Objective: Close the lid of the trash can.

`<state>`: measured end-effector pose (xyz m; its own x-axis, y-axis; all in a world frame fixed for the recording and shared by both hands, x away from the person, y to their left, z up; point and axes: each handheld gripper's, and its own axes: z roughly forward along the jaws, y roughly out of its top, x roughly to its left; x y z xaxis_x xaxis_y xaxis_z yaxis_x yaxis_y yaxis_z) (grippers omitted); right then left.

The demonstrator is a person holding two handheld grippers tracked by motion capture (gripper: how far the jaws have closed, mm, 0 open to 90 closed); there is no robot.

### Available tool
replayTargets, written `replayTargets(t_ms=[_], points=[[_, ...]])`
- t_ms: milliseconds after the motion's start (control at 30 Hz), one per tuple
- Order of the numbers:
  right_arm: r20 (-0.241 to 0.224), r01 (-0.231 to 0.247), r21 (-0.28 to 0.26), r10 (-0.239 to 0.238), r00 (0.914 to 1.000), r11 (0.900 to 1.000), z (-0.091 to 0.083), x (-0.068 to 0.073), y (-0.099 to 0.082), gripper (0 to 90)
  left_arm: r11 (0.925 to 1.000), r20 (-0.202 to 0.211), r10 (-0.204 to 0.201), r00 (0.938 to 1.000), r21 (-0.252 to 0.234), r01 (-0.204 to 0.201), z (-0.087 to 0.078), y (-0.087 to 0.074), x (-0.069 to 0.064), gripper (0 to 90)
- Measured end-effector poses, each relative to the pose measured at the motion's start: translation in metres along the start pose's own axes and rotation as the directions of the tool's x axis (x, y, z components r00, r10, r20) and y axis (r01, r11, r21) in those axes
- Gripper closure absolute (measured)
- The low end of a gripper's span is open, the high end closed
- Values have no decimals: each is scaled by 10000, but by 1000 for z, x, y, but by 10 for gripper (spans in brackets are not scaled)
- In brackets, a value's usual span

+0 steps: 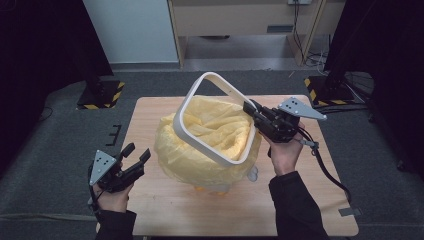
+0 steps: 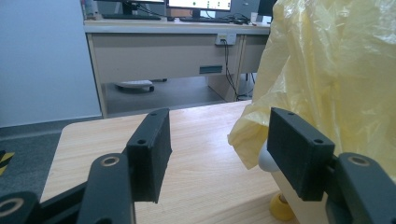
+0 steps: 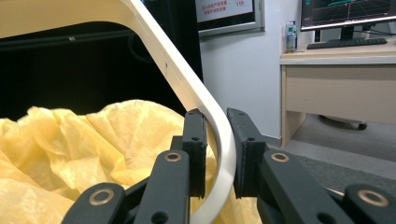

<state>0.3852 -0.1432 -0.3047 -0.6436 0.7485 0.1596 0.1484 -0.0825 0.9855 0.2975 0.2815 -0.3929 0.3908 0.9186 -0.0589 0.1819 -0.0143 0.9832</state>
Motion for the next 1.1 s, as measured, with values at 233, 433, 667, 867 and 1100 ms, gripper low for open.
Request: replayTargets(t_ms=[233, 433, 667, 867, 1100], points=[[251, 223, 98, -225, 9994, 9997, 1, 1, -1, 786, 10000, -13, 6, 10000, -27, -6, -1, 1, 0, 396], [370, 227, 190, -234, 9990, 9996, 4, 0, -2, 786, 10000, 4, -31, 10000, -94, 32, -1, 2, 0, 395], [498, 194, 252, -206, 9985, 9995, 7, -2, -6, 786, 9994, 64, -10, 10000, -348, 12, -5, 7, -2, 392], [502, 136, 270, -149, 9986, 9995, 8, -3, -6, 785, 9973, 109, 9, 9999, -732, -1, -11, 17, -3, 383], [492, 111, 273, -124, 9987, 9996, 9, -4, -6, 784, 9909, 77, 240, 9997, -1325, -228, -21, 33, -8, 375]])
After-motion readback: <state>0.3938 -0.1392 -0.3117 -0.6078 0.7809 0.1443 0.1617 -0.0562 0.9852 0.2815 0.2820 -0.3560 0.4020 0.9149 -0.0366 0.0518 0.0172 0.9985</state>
